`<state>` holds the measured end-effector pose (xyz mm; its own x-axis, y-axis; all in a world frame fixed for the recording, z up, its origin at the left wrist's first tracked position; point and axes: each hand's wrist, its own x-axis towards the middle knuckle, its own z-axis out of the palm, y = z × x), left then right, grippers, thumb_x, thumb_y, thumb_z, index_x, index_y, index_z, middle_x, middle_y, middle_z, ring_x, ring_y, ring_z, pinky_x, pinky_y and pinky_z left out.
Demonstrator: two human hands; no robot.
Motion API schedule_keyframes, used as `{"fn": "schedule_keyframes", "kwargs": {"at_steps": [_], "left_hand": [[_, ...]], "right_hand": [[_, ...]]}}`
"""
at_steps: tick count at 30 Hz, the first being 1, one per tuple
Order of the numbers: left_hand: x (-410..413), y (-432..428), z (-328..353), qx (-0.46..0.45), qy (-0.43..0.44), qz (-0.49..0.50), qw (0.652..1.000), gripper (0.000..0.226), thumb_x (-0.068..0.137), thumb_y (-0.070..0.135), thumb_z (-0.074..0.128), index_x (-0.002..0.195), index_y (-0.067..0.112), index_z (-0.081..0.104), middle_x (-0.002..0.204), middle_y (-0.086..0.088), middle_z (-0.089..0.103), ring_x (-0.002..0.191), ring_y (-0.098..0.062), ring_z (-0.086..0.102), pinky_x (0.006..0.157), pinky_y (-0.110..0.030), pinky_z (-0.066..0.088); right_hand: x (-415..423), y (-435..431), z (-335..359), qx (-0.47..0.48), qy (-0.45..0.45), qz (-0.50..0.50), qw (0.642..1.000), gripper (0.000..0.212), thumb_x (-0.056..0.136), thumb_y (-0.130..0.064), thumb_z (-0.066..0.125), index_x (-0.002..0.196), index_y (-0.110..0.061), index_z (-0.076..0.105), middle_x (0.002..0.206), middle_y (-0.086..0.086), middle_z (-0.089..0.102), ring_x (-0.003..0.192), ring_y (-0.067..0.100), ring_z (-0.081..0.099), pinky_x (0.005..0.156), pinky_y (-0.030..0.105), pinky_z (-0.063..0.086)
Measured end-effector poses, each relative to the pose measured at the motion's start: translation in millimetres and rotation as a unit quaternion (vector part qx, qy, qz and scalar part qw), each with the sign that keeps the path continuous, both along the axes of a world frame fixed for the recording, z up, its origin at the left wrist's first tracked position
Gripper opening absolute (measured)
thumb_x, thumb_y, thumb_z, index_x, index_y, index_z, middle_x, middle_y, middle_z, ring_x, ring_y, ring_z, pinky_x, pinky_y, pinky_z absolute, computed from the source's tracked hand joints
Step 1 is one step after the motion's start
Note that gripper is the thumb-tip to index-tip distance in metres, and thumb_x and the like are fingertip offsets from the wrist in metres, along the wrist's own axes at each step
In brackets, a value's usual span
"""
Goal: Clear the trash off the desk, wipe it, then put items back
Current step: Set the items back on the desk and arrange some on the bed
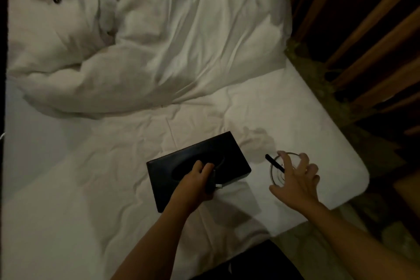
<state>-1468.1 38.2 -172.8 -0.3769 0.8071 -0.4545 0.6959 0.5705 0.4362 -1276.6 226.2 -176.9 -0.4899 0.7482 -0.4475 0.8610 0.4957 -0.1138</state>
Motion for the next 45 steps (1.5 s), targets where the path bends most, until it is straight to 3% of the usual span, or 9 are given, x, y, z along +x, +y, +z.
{"fn": "schedule_keyframes", "kwargs": {"at_steps": [7, 11, 15, 22, 27, 35, 45], "left_hand": [[-7.1, -18.8, 59.5, 0.066, 0.065, -0.104, 0.99, 0.067, 0.079, 0.022, 0.071, 0.131, 0.02, 0.03, 0.122, -0.011, 0.046, 0.081, -0.022, 0.059, 0.074, -0.034, 0.056], [10.6, -18.1, 98.1, 0.086, 0.049, -0.137, 0.986, 0.063, 0.079, 0.019, 0.07, 0.135, 0.013, 0.041, 0.124, -0.008, 0.042, 0.09, -0.026, 0.06, 0.081, -0.038, 0.055], [38.6, 5.7, 133.0, 0.091, 0.043, -0.181, 0.978, 0.065, 0.08, 0.023, 0.071, 0.137, 0.018, 0.038, 0.128, -0.005, 0.038, 0.097, -0.027, 0.059, 0.087, -0.038, 0.051], [119.3, 68.7, 181.3, 0.12, 0.084, -0.345, 0.927, 0.067, 0.081, 0.024, 0.068, 0.14, 0.018, 0.035, 0.133, -0.008, 0.035, 0.098, -0.031, 0.057, 0.084, -0.037, 0.049], [208.7, 111.0, 197.4, 0.144, 0.064, -0.414, 0.896, 0.065, 0.081, 0.022, 0.07, 0.137, 0.019, 0.037, 0.132, -0.006, 0.035, 0.103, -0.03, 0.056, 0.084, -0.035, 0.047], [427.4, 160.9, 209.4, 0.148, 0.062, -0.563, 0.811, 0.066, 0.084, 0.024, 0.07, 0.138, 0.021, 0.033, 0.132, -0.005, 0.032, 0.104, -0.029, 0.056, 0.083, -0.039, 0.052], [689.5, 162.0, 213.1, 0.158, 0.022, -0.731, 0.663, 0.072, 0.081, 0.019, 0.072, 0.141, 0.02, 0.031, 0.131, -0.004, 0.034, 0.106, -0.03, 0.054, 0.08, -0.036, 0.045]], "right_hand": [[23.3, -35.2, 72.0, 0.029, 0.013, -0.052, 0.998, 0.099, 0.071, -0.051, 0.069, 0.145, -0.039, 0.006, 0.145, 0.012, -0.002, 0.126, 0.036, 0.017, 0.104, 0.044, 0.028], [55.7, -61.1, 112.4, 0.04, 0.017, -0.088, 0.995, 0.099, 0.071, -0.052, 0.068, 0.145, -0.041, 0.003, 0.145, 0.012, -0.005, 0.128, 0.036, 0.015, 0.105, 0.045, 0.03], [97.8, -75.8, 147.6, 0.045, 0.023, -0.143, 0.988, 0.099, 0.071, -0.05, 0.069, 0.145, -0.044, 0.002, 0.147, 0.011, -0.007, 0.133, 0.04, 0.011, 0.11, 0.051, 0.023], [200.7, -86.4, 199.4, 0.099, 0.037, -0.263, 0.959, 0.099, 0.07, -0.058, 0.068, 0.145, -0.041, 0.007, 0.145, 0.012, 0.004, 0.126, 0.041, 0.022, 0.106, 0.051, 0.027], [291.9, -100.1, 216.9, 0.107, 0.022, -0.342, 0.933, 0.097, 0.07, -0.062, 0.066, 0.144, -0.039, 0.008, 0.144, 0.015, 0.008, 0.124, 0.043, 0.026, 0.103, 0.052, 0.028], [484.4, -139.0, 235.3, 0.127, 0.01, -0.491, 0.862, 0.1, 0.069, -0.061, 0.065, 0.146, -0.038, 0.006, 0.149, 0.016, 0.003, 0.132, 0.046, 0.017, 0.109, 0.056, 0.024], [676.2, -229.8, 234.8, 0.125, -0.031, -0.689, 0.713, 0.097, 0.072, -0.056, 0.067, 0.145, -0.041, 0.006, 0.15, 0.016, 0.001, 0.135, 0.044, 0.013, 0.112, 0.056, 0.023]]}}
